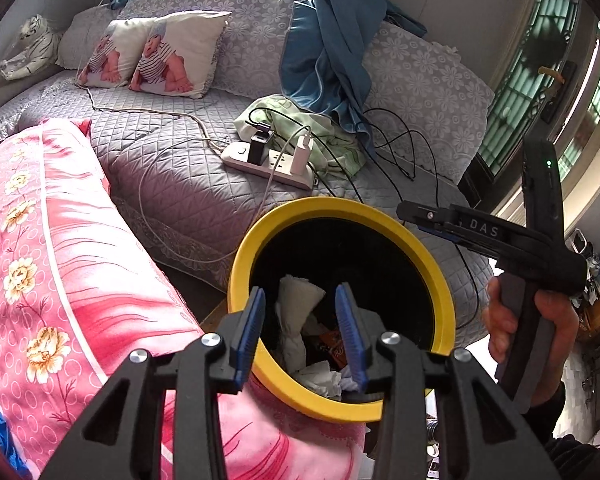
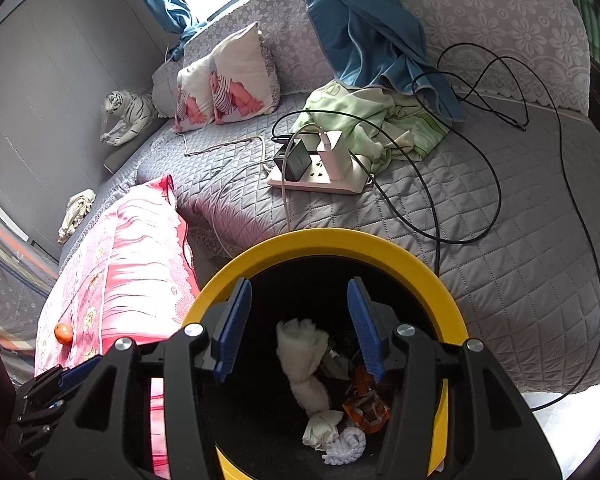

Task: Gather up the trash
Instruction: 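Open the right tool over the bin while the left tool opens too, then move both open tools back to the bed toward the tangerine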

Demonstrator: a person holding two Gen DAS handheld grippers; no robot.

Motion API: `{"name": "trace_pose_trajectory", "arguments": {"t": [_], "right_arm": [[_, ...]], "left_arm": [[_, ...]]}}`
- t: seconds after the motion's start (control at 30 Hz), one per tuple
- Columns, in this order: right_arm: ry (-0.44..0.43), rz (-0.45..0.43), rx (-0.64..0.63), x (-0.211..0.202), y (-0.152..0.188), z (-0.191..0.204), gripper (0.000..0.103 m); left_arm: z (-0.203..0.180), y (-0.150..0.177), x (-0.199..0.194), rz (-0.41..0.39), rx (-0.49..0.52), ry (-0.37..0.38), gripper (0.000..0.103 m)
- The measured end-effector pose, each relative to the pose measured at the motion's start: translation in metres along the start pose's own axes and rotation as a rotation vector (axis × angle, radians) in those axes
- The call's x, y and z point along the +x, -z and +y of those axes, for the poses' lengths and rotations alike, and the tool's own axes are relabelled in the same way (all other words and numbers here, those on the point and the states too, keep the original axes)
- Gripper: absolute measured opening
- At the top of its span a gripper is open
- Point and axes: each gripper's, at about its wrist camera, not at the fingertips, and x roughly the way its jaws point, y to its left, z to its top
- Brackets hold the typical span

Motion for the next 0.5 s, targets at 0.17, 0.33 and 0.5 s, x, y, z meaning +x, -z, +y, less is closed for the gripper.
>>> {"name": "trace_pose_trajectory", "arguments": {"t": [0.17, 0.33, 0.5], "right_arm": [[-0.026, -0.006, -0.030, -0.005, -0.001, 0.015, 0.048], [-0.058, -0.005, -0.088, -0.009, -0.001, 0.045, 0.048], [-0.091, 0.012, -0.154, -0.005, 0.000, 0.084, 0.048]], "left_arm": [[0.011, -0.006, -0.024, -0.047, -0.014, -0.025, 0.035], [0.026, -0.009, -0.057, -0.102, -0.025, -0.047, 0.035], [0.045, -0.004, -0.090, -0.144, -0.039, -0.092, 0.035]]}}
